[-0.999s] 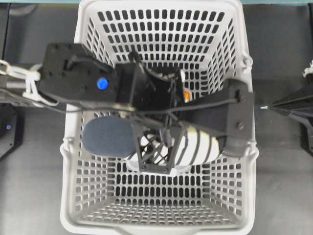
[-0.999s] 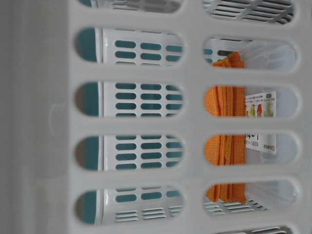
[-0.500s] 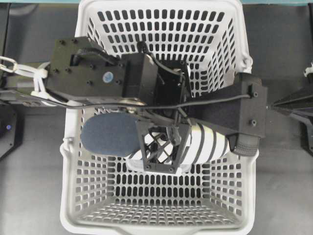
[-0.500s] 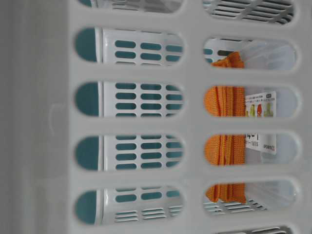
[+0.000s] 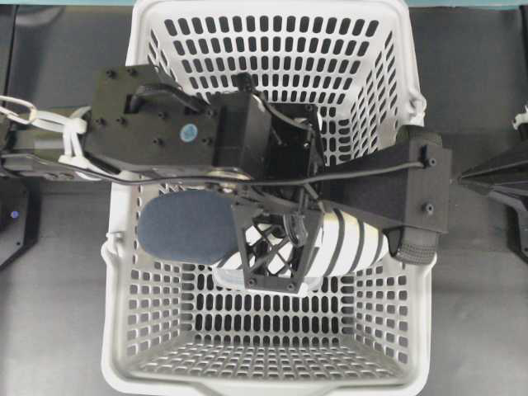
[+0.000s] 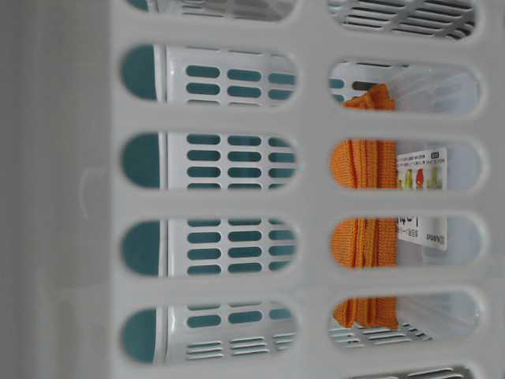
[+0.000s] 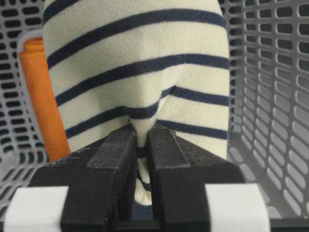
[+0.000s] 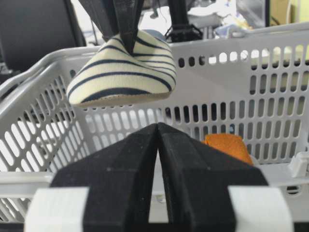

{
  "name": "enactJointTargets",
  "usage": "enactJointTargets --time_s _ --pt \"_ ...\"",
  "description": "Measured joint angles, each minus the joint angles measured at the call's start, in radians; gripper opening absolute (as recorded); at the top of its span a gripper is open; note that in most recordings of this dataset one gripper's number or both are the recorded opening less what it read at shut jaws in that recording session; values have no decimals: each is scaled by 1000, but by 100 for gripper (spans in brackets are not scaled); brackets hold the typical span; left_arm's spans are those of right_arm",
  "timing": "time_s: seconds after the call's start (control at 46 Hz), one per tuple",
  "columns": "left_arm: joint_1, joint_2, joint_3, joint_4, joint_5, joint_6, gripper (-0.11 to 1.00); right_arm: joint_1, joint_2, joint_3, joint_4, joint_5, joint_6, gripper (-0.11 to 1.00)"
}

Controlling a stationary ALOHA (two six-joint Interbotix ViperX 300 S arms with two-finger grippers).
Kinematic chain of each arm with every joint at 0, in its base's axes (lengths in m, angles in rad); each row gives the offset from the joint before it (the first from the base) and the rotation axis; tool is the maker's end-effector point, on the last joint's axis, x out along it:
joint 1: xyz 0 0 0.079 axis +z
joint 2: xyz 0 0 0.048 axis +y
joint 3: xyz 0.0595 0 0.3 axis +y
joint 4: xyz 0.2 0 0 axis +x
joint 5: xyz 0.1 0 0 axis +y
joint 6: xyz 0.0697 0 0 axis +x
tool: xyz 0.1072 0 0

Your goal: Pick up the slipper from the shopping basket with the left arm.

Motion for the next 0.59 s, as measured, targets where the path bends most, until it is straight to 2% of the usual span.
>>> enactJointTargets --time_s 0.587 --pt "2 0 0 2 0 0 5 -2 -8 0 0 0 2 0"
